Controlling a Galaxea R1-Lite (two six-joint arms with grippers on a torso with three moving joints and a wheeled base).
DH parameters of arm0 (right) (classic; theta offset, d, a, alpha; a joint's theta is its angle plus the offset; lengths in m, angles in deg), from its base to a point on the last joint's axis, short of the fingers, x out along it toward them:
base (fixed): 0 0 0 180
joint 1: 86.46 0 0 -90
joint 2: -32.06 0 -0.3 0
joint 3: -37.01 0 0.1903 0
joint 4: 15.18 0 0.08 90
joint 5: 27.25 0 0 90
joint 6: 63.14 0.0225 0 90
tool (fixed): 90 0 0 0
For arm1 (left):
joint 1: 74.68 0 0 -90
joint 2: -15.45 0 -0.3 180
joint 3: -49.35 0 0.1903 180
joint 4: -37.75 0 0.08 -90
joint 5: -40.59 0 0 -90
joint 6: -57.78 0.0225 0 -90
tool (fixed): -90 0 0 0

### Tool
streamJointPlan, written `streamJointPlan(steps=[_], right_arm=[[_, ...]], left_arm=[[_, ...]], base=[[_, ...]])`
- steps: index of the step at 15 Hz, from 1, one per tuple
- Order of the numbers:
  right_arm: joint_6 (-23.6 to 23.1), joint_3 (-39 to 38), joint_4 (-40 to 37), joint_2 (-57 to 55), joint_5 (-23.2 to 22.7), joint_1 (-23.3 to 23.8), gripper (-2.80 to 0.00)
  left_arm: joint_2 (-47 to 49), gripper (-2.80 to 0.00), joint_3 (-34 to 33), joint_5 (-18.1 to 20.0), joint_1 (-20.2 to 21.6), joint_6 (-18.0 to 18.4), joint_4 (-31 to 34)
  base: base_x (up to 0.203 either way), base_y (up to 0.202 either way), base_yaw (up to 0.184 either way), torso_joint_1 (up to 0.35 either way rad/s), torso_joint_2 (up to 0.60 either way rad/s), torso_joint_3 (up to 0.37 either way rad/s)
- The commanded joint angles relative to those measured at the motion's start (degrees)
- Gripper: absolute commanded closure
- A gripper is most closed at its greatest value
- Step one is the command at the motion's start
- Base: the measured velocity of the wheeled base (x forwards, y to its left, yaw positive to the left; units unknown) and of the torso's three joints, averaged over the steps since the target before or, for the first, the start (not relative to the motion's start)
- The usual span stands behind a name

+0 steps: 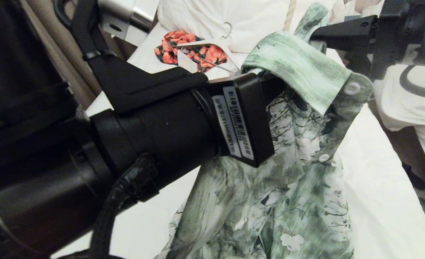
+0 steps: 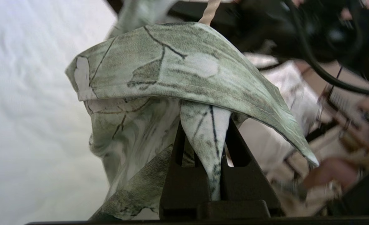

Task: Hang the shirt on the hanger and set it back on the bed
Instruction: Hook the other side of the shirt onto the hanger

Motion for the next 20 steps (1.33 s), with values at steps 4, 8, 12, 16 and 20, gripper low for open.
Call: streamJointPlan(steps=[4, 8, 12, 16, 20], right_arm=[[-0.3, 0.1, -2.6, 4.8, -0.3, -2.5, 0.0], [-1.6, 0.1, -2.7, 5.3, -0.3, -7.5, 0.0], [-4.3, 0.8, -2.8, 5.7, -0.2, -10.3, 0.0], [-4.3, 0.7, -6.2, 8.4, -0.2, -13.0, 0.0], [-4.4, 0.8, -11.2, 10.1, -0.2, -14.3, 0.0]], left_arm=[[6.8, 0.0, -2.8, -0.2, -0.1, 0.0, -16.8], [12.4, 0.0, -4.2, -0.3, -0.4, 1.7, -29.6], [12.7, 0.0, -4.3, -1.7, -3.2, 1.8, -30.9], [12.7, 0.0, -4.0, -2.5, -3.3, 2.3, -34.4], [12.6, 0.0, -3.9, -2.5, -2.9, 4.4, -39.7]], base=[[0.0, 0.0, 0.0, 0.0, 0.0, 0.0], [0.0, 0.0, 0.0, 0.0, 0.0, 0.0], [0.0, 0.0, 0.0, 0.0, 0.0, 0.0], [0.0, 0.0, 0.0, 0.0, 0.0, 0.0], [0.0, 0.0, 0.0, 0.0, 0.0, 0.0]])
